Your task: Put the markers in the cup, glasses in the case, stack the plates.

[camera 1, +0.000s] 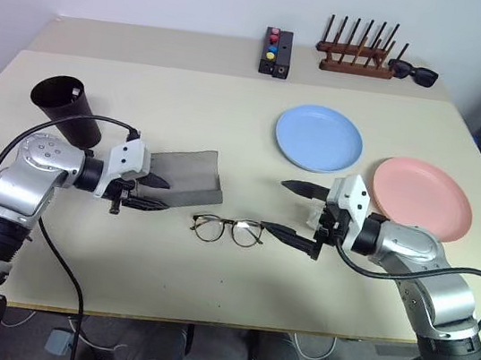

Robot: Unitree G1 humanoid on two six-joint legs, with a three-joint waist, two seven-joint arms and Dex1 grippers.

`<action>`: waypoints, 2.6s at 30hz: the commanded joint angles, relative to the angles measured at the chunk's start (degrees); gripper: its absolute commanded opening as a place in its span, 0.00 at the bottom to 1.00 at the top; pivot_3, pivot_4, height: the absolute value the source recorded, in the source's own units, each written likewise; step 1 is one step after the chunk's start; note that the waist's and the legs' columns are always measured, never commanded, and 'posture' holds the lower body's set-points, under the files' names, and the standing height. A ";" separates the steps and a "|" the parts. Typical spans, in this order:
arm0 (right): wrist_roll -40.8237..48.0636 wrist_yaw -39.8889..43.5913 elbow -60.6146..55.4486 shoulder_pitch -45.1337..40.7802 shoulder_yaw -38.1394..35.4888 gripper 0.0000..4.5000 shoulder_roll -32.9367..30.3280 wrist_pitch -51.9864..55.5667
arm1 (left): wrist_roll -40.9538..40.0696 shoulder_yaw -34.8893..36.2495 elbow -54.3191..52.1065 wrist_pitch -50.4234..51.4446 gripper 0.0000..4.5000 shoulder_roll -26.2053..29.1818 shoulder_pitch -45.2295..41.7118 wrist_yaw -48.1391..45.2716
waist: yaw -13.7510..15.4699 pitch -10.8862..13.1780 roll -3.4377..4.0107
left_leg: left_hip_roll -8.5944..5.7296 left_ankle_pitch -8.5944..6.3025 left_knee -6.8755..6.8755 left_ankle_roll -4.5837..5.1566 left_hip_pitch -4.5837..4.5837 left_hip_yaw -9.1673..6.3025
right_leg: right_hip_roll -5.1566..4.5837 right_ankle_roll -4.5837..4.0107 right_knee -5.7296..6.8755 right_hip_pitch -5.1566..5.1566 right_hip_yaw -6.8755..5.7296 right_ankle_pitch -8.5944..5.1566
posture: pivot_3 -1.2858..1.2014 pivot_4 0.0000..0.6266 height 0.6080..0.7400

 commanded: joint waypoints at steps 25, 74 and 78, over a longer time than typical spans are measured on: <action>-0.99 -1.62 -4.22 4.00 -1.28 1.00 -0.81 -0.49 | 12.63 -18.27 -9.11 -3.34 0.51 -12.49 -5.95 6.12 | 0.10 0.00 0.00 | -0.01 0.00 0.04 0.01 0.06 0.00 | 0.02 0.00 0.03 0.07 0.01 0.00 | 0.52 0.24 0.95; -1.34 -1.07 -4.14 1.69 1.51 1.00 0.61 -0.03 | 5.57 -1.21 -3.78 -1.16 0.01 -0.22 -1.58 7.84 | 0.09 -0.04 0.07 | -0.01 -0.03 0.06 0.06 0.32 -0.05 | 0.01 -0.06 -0.04 0.43 -0.01 -0.08 | 0.52 0.24 0.95; -1.33 -1.21 -4.45 1.67 1.57 1.00 0.81 0.25 | 4.27 -1.55 -3.79 -0.54 0.01 -0.58 -1.25 6.38 | 0.02 -0.04 0.07 | -0.01 -0.03 0.05 0.06 0.32 -0.05 | 0.01 -0.03 -0.03 0.41 -0.01 -0.07 | 0.52 0.24 0.95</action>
